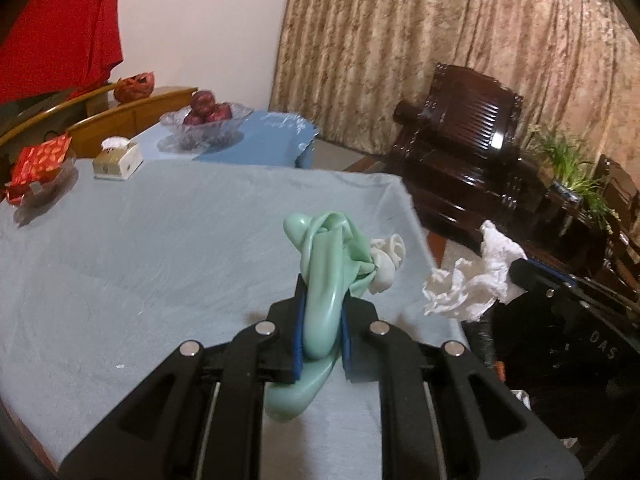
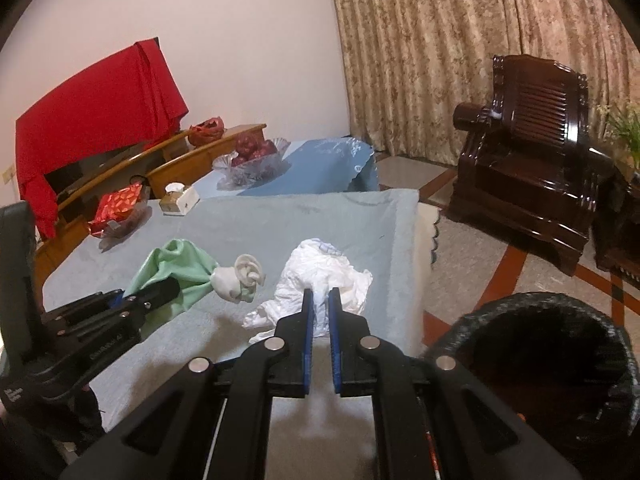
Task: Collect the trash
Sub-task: 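Carry the green glove and white tissue over the black trash bin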
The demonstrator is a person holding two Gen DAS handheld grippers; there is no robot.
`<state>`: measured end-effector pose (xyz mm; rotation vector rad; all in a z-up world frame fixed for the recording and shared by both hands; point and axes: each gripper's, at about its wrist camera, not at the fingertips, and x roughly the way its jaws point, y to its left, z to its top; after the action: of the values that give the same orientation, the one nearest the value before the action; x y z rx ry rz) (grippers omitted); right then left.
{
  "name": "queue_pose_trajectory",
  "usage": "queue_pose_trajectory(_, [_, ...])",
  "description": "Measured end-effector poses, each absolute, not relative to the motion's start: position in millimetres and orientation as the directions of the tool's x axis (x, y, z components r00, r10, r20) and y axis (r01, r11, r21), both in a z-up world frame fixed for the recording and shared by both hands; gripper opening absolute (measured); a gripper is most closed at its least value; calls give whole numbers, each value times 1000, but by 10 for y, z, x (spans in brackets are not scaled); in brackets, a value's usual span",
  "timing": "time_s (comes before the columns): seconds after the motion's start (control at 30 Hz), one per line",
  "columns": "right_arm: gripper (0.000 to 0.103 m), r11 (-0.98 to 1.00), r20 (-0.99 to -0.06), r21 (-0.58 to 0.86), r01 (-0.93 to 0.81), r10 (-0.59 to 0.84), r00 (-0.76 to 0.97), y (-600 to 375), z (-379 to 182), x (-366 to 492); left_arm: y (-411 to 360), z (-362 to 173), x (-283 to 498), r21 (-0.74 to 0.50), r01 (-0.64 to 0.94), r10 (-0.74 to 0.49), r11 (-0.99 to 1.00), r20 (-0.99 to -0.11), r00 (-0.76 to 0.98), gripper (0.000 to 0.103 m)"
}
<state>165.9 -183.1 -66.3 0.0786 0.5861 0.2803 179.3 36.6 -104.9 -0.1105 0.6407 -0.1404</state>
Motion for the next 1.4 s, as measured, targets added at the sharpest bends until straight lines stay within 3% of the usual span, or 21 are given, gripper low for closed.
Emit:
queue_pose_trajectory(0.67, [8, 990, -476, 133, -53, 111, 872, -2910, -331, 835, -746, -608, 1299, -160, 322, -357, 933, -518, 777, 13])
queue_pose_trajectory(1.4, [8, 985, -535, 112, 135, -54, 843, -3735, -587, 558, -1731, -998, 1262, -140, 483, -469, 865, -568, 676, 13])
